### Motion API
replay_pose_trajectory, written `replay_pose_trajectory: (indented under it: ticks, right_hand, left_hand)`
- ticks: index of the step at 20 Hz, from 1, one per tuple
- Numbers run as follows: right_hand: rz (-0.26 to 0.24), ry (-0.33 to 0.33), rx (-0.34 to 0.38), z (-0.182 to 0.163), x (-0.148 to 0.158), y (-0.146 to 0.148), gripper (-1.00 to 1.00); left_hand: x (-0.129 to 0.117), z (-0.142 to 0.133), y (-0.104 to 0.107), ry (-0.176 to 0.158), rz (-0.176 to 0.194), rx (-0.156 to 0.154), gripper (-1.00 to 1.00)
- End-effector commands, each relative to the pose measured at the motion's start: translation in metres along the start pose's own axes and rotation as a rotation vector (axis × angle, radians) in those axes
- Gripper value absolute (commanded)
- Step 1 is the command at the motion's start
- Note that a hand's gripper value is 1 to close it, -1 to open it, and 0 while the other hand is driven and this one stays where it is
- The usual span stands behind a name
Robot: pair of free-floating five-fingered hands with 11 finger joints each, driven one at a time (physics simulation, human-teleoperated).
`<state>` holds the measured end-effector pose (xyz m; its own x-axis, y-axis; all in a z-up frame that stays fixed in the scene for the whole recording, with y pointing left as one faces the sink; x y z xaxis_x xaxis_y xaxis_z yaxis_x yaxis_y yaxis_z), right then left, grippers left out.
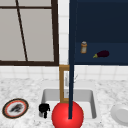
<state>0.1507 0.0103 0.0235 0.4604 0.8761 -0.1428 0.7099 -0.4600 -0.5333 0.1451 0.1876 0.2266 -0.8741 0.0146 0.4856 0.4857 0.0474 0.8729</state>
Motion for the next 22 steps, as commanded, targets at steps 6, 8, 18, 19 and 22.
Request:
replay_pose_trajectory:
  ticks: [6,8,18,19,22]
  right_hand:
    - [-0.118,0.019,0.083,-0.009,-0.013,0.006,-1.00]
    - [-0.138,0.033,0.111,-0.005,-0.016,0.007,-1.00]
    - [-0.146,0.043,0.143,-0.006,-0.016,0.006,-1.00]
    - [-0.128,0.038,0.140,-0.007,-0.017,0.006,-1.00]
    - [-0.088,0.028,0.134,-0.015,-0.019,0.011,-1.00]
  left_hand:
    - [0.000,0.000,0.000,0.000,0.000,0.000,0.00]
    - [0.000,0.000,0.000,0.000,0.000,0.000,0.00]
    - [0.000,0.000,0.000,0.000,0.000,0.000,0.00]
    - [0.000,0.000,0.000,0.000,0.000,0.000,0.00]
    - [0.000,0.000,0.000,0.000,0.000,0.000,0.00]
